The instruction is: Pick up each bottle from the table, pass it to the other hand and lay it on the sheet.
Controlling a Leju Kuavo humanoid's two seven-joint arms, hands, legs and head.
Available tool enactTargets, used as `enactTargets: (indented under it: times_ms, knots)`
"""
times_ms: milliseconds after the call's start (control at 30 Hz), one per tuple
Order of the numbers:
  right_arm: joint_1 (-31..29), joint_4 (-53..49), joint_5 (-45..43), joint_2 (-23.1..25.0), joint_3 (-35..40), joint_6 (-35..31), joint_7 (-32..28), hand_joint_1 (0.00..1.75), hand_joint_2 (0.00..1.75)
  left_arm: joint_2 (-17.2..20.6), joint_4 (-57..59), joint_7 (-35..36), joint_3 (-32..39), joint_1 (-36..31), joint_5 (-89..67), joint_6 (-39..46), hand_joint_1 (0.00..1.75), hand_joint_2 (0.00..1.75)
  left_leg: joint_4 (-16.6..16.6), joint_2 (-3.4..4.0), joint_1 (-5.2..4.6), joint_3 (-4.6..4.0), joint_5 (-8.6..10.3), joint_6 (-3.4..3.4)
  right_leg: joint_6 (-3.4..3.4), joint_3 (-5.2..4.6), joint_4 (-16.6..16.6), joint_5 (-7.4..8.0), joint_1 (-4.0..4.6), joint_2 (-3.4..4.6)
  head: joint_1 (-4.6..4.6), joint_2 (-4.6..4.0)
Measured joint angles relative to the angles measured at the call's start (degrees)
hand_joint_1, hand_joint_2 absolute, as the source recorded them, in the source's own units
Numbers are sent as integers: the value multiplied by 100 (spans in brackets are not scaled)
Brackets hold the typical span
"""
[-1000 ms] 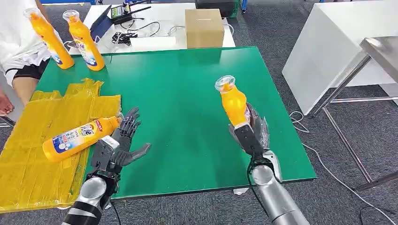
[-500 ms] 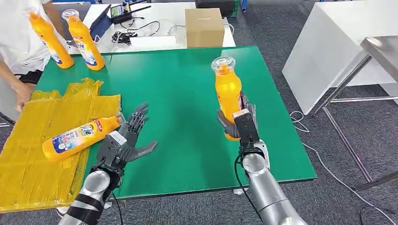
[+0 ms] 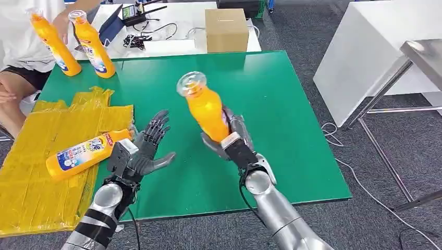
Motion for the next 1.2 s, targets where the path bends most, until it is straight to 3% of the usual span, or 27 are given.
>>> enactTargets:
  times_ms: [300, 667, 1000, 1200]
  knots:
    - [-134, 225, 133, 129, 1005, 560, -22, 175, 175, 31, 2, -4, 4, -25, 264, 24, 0, 175, 0, -5, -1, -5, 0, 0, -1, -2, -1, -1, 0, -6, 0, 0]
    - [-641, 383, 509, 100, 1875, 625, 258, 175, 175, 96, 11, -138, 46, 23, 349, -2, 0, 175, 0, -2, -1, -7, 2, 0, -1, -6, -1, 0, -1, -5, 0, 0]
    - [-780, 599, 441, 90, 2122, 507, 286, 175, 175, 111, -22, -197, 85, 152, 457, 39, 0, 175, 0, -2, -1, -8, 2, 0, -1, -10, -1, 0, -1, -5, 0, 0]
    - [-786, 610, 413, 90, 2170, 409, 299, 175, 175, 144, -600, -229, 116, 385, 537, 251, 0, 175, 0, 1, -1, -11, 2, 0, -1, -17, -1, 0, -2, -4, 2, 0]
